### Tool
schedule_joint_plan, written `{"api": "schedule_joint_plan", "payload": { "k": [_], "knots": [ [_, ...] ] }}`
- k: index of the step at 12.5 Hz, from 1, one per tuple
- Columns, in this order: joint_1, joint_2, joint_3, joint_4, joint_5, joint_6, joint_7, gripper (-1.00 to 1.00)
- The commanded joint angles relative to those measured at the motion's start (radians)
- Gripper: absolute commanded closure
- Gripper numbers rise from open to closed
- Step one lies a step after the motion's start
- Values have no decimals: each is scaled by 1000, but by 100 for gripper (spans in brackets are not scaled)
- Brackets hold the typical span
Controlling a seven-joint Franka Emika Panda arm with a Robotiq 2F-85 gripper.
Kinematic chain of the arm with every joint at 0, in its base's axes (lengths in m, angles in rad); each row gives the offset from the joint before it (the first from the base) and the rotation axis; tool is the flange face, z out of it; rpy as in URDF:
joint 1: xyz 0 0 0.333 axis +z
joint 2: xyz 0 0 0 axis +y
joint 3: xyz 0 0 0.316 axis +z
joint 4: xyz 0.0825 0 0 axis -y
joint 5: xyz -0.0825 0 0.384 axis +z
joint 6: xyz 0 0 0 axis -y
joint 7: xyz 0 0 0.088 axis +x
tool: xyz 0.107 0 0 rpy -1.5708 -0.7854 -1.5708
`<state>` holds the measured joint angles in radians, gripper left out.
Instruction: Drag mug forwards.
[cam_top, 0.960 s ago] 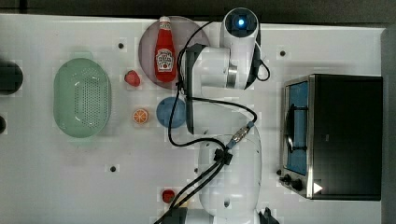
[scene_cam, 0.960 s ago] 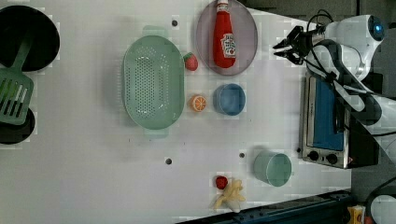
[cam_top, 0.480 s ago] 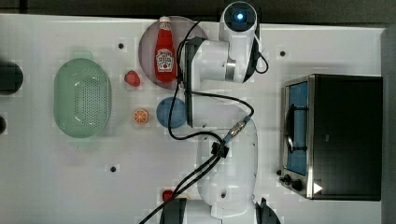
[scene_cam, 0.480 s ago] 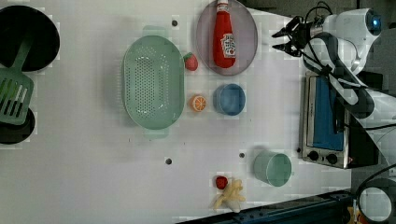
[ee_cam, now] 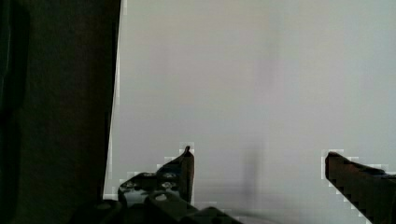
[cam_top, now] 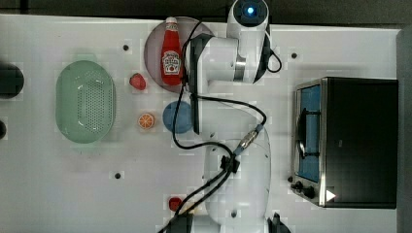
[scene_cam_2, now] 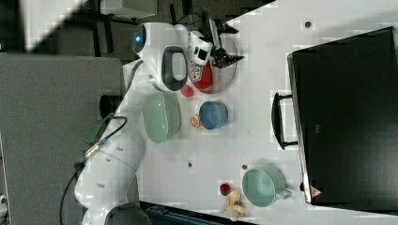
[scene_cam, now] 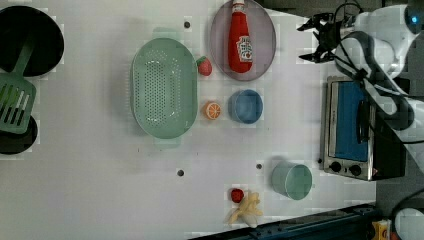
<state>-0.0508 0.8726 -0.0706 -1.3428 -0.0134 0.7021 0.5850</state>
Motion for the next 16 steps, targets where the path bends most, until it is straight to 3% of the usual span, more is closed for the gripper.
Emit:
{"api": "schedule_joint_plan", "payload": {
  "k": [1,4,10,13,16],
  "knots": [
    [-1,-206,-27,37,-13,-49,-229,-100],
    [0,-343,-27,-73,-13,-136,-294,-100],
    [9,-685,-25,-429,-13,-172,-294,-100],
    [14,-843,-24,-533,-13,-345,-306,-100],
    [14,-973,-24,-550,-13,-583,-358,-100]
  ]
}}
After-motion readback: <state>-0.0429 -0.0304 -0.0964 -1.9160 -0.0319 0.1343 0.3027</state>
